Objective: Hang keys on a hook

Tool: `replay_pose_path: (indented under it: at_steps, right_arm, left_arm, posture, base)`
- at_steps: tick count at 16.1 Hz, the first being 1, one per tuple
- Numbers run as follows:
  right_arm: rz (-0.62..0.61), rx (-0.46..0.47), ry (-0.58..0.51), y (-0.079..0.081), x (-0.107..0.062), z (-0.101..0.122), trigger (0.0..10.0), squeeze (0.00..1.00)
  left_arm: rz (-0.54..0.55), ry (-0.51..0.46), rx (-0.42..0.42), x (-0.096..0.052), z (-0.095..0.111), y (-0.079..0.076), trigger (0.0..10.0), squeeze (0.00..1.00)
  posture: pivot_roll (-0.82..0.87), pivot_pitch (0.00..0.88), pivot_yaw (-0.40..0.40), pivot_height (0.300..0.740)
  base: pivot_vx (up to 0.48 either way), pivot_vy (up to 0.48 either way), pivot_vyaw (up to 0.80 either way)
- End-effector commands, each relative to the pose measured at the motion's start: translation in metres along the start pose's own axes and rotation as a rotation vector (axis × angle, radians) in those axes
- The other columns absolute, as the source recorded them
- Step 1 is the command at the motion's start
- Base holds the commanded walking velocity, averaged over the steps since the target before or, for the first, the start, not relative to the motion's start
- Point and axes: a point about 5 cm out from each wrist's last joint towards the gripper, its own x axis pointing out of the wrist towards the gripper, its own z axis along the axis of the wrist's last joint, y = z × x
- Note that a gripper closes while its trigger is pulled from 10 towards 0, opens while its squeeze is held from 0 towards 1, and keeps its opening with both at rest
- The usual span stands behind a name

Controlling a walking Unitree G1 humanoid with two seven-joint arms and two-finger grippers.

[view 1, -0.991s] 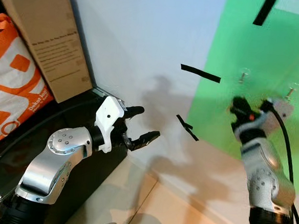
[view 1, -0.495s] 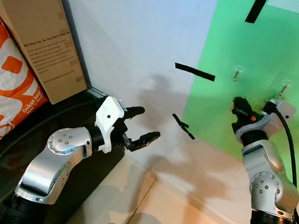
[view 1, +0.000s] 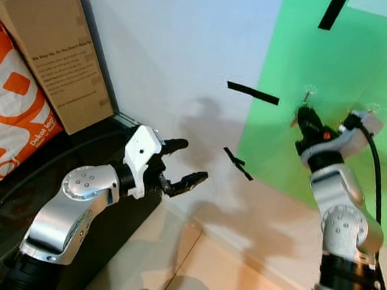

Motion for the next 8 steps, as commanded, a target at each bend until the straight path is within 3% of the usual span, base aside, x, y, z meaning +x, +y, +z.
replay_pose_path:
  at_steps: [1, 8]
  right_arm:
    - [-0.005, 0.018, -0.027, 0.002, 0.003, 0.005, 10.0, 0.0]
    - [-0.112, 0.082, -0.087, -0.012, 0.009, 0.015, 10.0, 0.0]
  left_arm:
    - [-0.016, -0.002, 0.019, 0.0, 0.005, -0.001, 10.0, 0.0]
    - [-0.019, 0.0, 0.017, 0.001, 0.005, -0.002, 10.0, 0.0]
  posture:
    - [0.0, 0.0, 0.059, 0.74]
    - [0.0, 0.0, 0.057, 0.74]
  base:
    - [0.0, 0.0, 0.0]
    - [0.0, 0.0, 0.0]
